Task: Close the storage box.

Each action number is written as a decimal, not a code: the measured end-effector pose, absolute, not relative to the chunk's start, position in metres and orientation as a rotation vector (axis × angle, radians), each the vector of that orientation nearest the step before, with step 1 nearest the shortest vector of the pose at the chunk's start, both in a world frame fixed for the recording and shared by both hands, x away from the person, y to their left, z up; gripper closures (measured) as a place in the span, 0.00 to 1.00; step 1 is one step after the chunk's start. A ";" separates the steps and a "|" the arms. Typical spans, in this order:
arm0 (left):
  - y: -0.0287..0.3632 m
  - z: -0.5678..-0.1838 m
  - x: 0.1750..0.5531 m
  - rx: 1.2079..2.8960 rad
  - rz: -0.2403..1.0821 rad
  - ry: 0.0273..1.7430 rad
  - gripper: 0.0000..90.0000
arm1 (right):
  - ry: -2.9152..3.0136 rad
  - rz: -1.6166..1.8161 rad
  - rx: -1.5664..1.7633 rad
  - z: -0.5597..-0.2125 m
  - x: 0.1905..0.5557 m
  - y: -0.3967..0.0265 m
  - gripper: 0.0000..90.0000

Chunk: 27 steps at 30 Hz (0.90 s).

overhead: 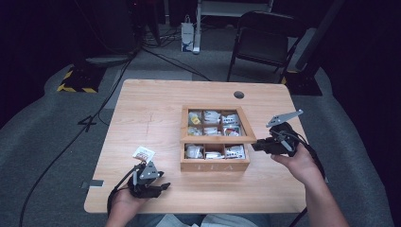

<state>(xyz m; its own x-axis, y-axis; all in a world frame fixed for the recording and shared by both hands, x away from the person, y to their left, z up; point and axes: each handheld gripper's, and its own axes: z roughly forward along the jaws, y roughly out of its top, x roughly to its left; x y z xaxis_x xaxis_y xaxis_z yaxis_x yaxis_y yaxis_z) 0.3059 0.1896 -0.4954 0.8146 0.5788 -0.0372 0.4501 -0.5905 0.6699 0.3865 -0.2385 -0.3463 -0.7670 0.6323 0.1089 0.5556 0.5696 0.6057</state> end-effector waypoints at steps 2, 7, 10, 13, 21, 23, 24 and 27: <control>0.190 -0.496 0.306 2.299 0.241 0.751 0.54 | 2.682 0.959 1.015 -0.347 0.386 -0.238 0.87; 0.189 -0.496 0.306 2.300 0.250 0.749 0.54 | 2.714 0.920 1.009 -0.351 0.387 -0.236 0.87; 0.189 -0.496 0.307 2.296 0.247 0.748 0.54 | 2.725 0.907 1.003 -0.353 0.388 -0.235 0.87; 0.189 -0.496 0.307 2.293 0.245 0.749 0.54 | 2.736 0.881 1.001 -0.354 0.387 -0.234 0.87; 0.189 -0.496 0.307 2.292 0.246 0.750 0.54 | 2.768 0.846 1.006 -0.359 0.389 -0.232 0.86; 0.189 -0.496 0.307 2.292 0.246 0.750 0.54 | 2.790 0.821 1.004 -0.362 0.389 -0.230 0.86; 0.189 -0.496 0.307 2.292 0.246 0.750 0.54 | 2.796 0.813 1.003 -0.363 0.390 -0.230 0.86; 0.189 -0.496 0.307 2.292 0.245 0.750 0.54 | 2.806 0.801 1.003 -0.365 0.390 -0.229 0.86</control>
<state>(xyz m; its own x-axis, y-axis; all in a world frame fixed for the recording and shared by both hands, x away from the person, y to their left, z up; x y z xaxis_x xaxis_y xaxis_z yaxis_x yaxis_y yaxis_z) 0.3073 0.1894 -0.4964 0.8142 0.5795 -0.0356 0.4463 -0.5856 0.6767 0.3902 -0.2289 -0.3646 -0.7872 0.6054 0.1175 0.5762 0.6542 0.4899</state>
